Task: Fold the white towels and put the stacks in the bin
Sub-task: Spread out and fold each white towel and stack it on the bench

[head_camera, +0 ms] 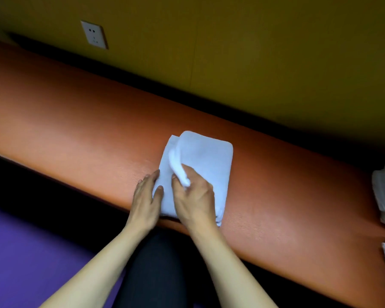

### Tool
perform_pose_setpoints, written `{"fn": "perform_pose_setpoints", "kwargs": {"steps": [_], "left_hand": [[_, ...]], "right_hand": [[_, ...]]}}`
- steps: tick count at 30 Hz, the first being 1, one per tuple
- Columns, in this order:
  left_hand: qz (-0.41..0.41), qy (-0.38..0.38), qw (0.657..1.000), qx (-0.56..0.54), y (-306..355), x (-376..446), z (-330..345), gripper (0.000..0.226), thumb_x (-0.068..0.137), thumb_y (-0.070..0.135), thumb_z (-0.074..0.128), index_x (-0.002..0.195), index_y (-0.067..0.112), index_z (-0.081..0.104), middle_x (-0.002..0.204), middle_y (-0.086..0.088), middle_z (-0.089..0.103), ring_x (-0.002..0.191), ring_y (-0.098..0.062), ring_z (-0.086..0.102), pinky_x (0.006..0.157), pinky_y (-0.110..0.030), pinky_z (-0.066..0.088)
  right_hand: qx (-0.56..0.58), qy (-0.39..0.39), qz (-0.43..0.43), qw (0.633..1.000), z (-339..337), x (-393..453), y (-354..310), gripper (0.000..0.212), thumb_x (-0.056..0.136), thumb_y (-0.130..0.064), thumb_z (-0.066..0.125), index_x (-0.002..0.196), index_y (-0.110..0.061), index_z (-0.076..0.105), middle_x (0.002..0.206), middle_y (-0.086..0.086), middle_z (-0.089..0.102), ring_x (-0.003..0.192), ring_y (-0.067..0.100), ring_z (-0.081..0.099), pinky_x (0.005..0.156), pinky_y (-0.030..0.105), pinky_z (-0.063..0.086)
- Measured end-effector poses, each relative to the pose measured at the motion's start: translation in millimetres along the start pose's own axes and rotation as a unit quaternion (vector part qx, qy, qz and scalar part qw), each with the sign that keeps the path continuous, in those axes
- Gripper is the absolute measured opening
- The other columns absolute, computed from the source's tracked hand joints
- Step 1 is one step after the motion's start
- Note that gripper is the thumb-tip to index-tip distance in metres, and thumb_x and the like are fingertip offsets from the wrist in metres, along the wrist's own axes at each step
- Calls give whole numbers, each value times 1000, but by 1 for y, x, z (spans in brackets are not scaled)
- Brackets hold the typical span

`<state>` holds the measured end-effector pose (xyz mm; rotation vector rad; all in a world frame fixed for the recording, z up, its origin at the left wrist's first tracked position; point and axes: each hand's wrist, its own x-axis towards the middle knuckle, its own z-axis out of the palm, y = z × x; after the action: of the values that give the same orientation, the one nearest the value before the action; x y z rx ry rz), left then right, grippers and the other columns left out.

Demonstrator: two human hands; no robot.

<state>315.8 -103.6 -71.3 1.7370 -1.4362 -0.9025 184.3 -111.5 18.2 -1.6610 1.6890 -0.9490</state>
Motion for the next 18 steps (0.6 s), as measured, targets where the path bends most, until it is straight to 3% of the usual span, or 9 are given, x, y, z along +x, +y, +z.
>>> {"fn": "perform_pose_setpoints", "kwargs": {"steps": [4, 7, 9, 12, 13, 15, 18], "left_hand": [[-46, -7, 988, -144, -5, 4, -12, 50, 94, 45, 32, 138, 33, 55, 137, 12, 61, 129, -7, 54, 112, -40, 42], [-74, -8, 974, -212, -4, 9, -13, 49, 99, 45, 31, 125, 21, 66, 120, 6, 71, 122, -15, 62, 108, -36, 45], [-87, 21, 964, -249, 3, 11, -20, 41, 104, 38, 31, 117, 23, 67, 109, 12, 75, 115, -10, 66, 101, -26, 46], [-120, 74, 953, -268, 14, 21, -34, 43, 100, 39, 41, 137, 22, 53, 135, -1, 62, 121, -15, 60, 108, -32, 43], [-109, 70, 970, -204, 19, 21, -39, 54, 93, 46, 43, 141, 22, 51, 139, 1, 57, 122, -15, 57, 106, -32, 41], [-13, 36, 998, -58, 30, 13, -42, 66, 84, 57, 40, 139, 24, 56, 139, 9, 53, 128, -12, 50, 107, -30, 37], [69, -77, 990, 92, 37, 0, -31, 75, 81, 74, 34, 145, 38, 48, 160, 9, 33, 149, -15, 25, 121, -34, 21]], "right_hand": [[-40, -47, -77, 995, 18, -12, 5, 16, 91, -38, 39, 77, -30, 37, 68, -8, 47, 66, 12, 42, 62, 30, 33], [-65, -116, -71, 989, 17, -16, 14, 22, 92, -44, 39, 88, -27, 52, 81, -6, 58, 76, 14, 53, 71, 35, 45], [-90, -201, -23, 975, 13, -14, 12, 25, 92, -49, 47, 100, -29, 59, 92, -4, 61, 85, 16, 57, 78, 37, 50], [-60, -297, 60, 951, 5, -8, 4, 50, 90, -67, 49, 129, -36, 56, 114, -5, 54, 109, 14, 55, 92, 33, 45], [-39, -285, 64, 955, 3, -7, 3, 54, 93, -66, 48, 135, -32, 55, 115, -6, 53, 111, 13, 54, 95, 32, 43], [-40, -180, 26, 982, -4, -7, 9, 42, 99, -52, 49, 128, -27, 63, 106, -5, 57, 104, 13, 56, 97, 34, 45], [-156, -6, 0, 988, -20, -7, 39, 38, 92, -39, 51, 124, -24, 66, 110, 1, 60, 106, 24, 55, 96, 42, 44]]}}
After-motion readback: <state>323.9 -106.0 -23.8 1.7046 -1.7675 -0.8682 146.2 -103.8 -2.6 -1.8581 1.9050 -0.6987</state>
